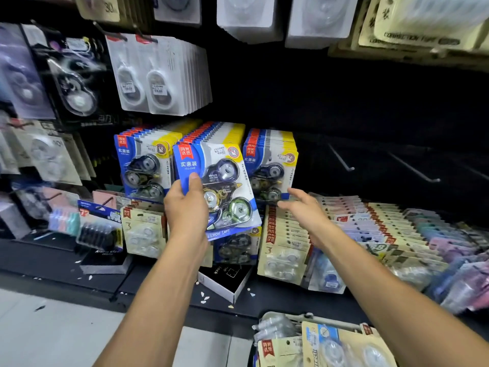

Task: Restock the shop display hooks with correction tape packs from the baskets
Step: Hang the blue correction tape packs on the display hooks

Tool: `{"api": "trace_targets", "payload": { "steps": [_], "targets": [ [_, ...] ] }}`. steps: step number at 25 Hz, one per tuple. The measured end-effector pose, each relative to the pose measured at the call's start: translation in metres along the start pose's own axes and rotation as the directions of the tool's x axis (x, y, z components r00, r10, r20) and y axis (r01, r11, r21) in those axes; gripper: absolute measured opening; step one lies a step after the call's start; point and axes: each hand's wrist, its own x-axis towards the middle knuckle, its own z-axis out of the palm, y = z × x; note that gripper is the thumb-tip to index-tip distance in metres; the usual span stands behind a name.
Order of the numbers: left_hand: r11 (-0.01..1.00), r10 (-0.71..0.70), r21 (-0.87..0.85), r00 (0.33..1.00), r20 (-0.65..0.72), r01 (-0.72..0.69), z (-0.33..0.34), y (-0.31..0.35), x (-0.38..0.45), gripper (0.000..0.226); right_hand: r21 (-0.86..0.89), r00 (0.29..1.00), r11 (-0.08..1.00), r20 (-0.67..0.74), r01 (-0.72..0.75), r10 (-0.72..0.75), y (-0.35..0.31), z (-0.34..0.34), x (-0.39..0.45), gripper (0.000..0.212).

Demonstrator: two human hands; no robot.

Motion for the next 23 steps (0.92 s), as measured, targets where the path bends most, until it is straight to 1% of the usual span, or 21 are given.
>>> {"api": "trace_targets", "payload": {
  "steps": [1, 2, 3, 4, 5, 6, 7, 9, 10, 11, 12, 13, 14, 15, 16, 18, 20, 23],
  "targets": [
    [1.000, -0.011, 0.010, 1.000, 0.019, 0.011, 0.000, -0.001, 0.001, 0.021, -0.011, 0.997, 0.997, -0.024, 0.073, -0.073, 0.001, 0.000, -0.007, 0.045],
    [1.000, -0.026, 0.014, 0.999, 0.037, 0.026, 0.002, 0.000, 0.000, 0.020, 0.032, 0.991, 0.991, 0.009, 0.129, -0.130, 0.002, 0.000, -0.013, 0.035],
    [0.999, -0.048, 0.008, 0.997, 0.064, 0.048, 0.004, 0.000, -0.002, 0.019, 0.115, 0.982, 0.980, 0.082, 0.162, -0.171, 0.003, 0.003, -0.021, 0.026],
    [0.997, -0.075, 0.002, 0.992, 0.102, 0.075, 0.006, 0.002, -0.005, 0.017, 0.200, 0.965, 0.966, 0.168, 0.165, -0.200, 0.003, 0.007, -0.029, 0.020],
    [0.994, -0.107, -0.012, 0.983, 0.148, 0.110, 0.009, 0.002, -0.007, 0.016, 0.265, 0.948, 0.952, 0.235, 0.151, -0.216, 0.002, 0.011, -0.037, 0.020],
    [0.989, -0.141, -0.022, 0.970, 0.196, 0.149, 0.012, 0.004, -0.011, 0.015, 0.316, 0.937, 0.939, 0.269, 0.134, -0.224, 0.003, 0.014, -0.042, 0.021],
    [0.985, -0.160, -0.029, 0.961, 0.226, 0.171, 0.013, 0.001, -0.010, 0.015, 0.348, 0.937, 0.929, 0.267, 0.125, -0.226, 0.004, 0.016, -0.044, 0.023],
    [0.984, -0.169, -0.021, 0.954, 0.249, 0.179, 0.012, 0.001, -0.012, 0.012, 0.373, 0.960, 0.918, 0.181, 0.134, -0.213, 0.007, 0.013, -0.044, 0.023],
    [0.990, -0.131, 0.088, 0.960, 0.248, 0.113, 0.010, 0.000, -0.009, 0.010, 0.376, 0.972, 0.916, 0.124, 0.142, -0.202, 0.009, 0.010, -0.042, 0.022],
    [0.954, -0.060, 0.299, 0.961, 0.269, -0.024, 0.007, -0.003, -0.005, 0.013, 0.377, 0.980, 0.915, 0.070, 0.146, -0.185, 0.010, 0.006, -0.041, 0.021],
    [0.835, -0.011, 0.525, 0.948, 0.319, -0.167, 0.003, -0.006, -0.004, 0.033, 0.372, 0.986, 0.917, 0.019, 0.144, -0.163, 0.012, 0.001, -0.040, 0.019],
    [0.675, 0.010, 0.683, 0.929, 0.370, -0.279, -0.001, -0.009, -0.003, 0.054, 0.365, 0.990, 0.921, -0.024, 0.137, -0.138, 0.013, -0.003, -0.039, 0.017],
    [0.571, 0.009, 0.744, 0.909, 0.416, -0.347, -0.004, -0.011, -0.004, 0.071, 0.363, 0.991, 0.922, -0.064, 0.131, -0.116, 0.014, -0.006, -0.039, 0.015],
    [0.524, -0.007, 0.756, 0.886, 0.464, -0.392, -0.005, -0.013, -0.004, 0.083, 0.368, 0.990, 0.921, -0.103, 0.128, -0.097, 0.015, -0.008, -0.039, 0.014],
    [0.504, -0.024, 0.750, 0.861, 0.508, -0.429, -0.005, -0.013, -0.006, 0.091, 0.360, 0.986, 0.923, -0.142, 0.135, -0.089, 0.016, -0.010, -0.040, 0.015],
    [0.479, -0.044, 0.736, 0.824, 0.565, -0.479, -0.004, -0.015, -0.007, 0.098, 0.288, 0.969, 0.941, -0.220, 0.177, -0.115, 0.016, -0.012, -0.042, 0.017],
    [0.510, -0.032, 0.713, 0.817, 0.576, -0.482, -0.002, -0.015, -0.008, 0.098, 0.253, 0.946, 0.942, -0.290, 0.221, -0.145, 0.018, -0.010, -0.044, 0.017],
    [0.554, -0.004, 0.677, 0.812, 0.583, -0.484, -0.001, -0.012, -0.010, 0.097, 0.289, 0.935, 0.931, -0.333, 0.224, -0.121, 0.022, -0.003, -0.048, 0.015]
  ]
}}
